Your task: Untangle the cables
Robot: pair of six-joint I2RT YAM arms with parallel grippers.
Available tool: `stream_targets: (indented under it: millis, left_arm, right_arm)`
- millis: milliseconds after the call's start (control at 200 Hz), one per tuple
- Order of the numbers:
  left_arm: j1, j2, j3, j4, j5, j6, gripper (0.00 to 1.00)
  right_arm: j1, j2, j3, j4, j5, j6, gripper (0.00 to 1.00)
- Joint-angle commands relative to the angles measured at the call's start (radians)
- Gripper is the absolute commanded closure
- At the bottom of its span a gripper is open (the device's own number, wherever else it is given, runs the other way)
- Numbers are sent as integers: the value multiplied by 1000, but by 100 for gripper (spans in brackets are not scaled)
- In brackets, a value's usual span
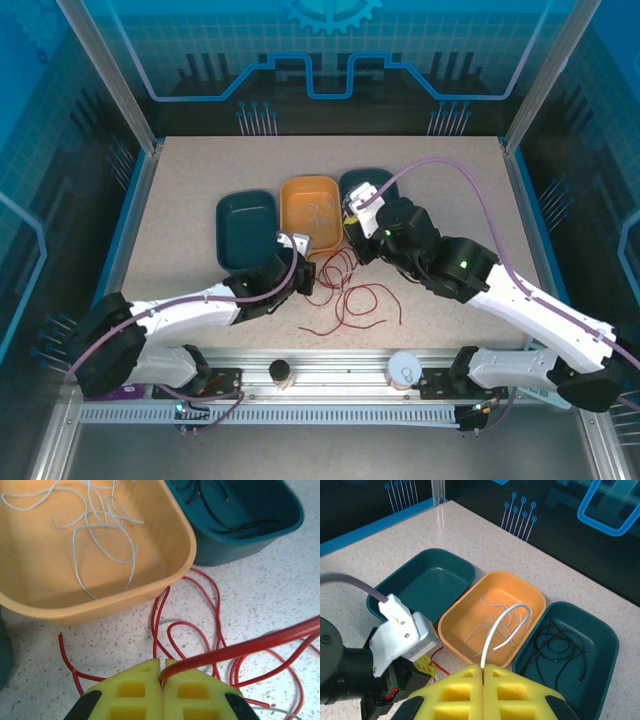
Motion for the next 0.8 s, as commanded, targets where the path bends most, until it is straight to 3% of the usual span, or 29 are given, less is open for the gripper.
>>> stream_targets:
  millis: [0, 240, 370, 795]
  left_arm:
    - [5, 39, -12, -25, 11, -26, 100]
    - [5, 78, -9, -25, 59, -44, 100]
    - [5, 70, -25, -20, 85, -55, 95]
    - [5, 77, -36, -17, 91, -83, 97]
  right_arm:
    - [13, -32, 39, 36, 19, -33, 99]
    - [13, -44, 91, 76, 26, -86, 99]
    - [12, -33, 157, 59, 47, -109, 98]
    - [13, -65, 312, 36, 39, -165, 95]
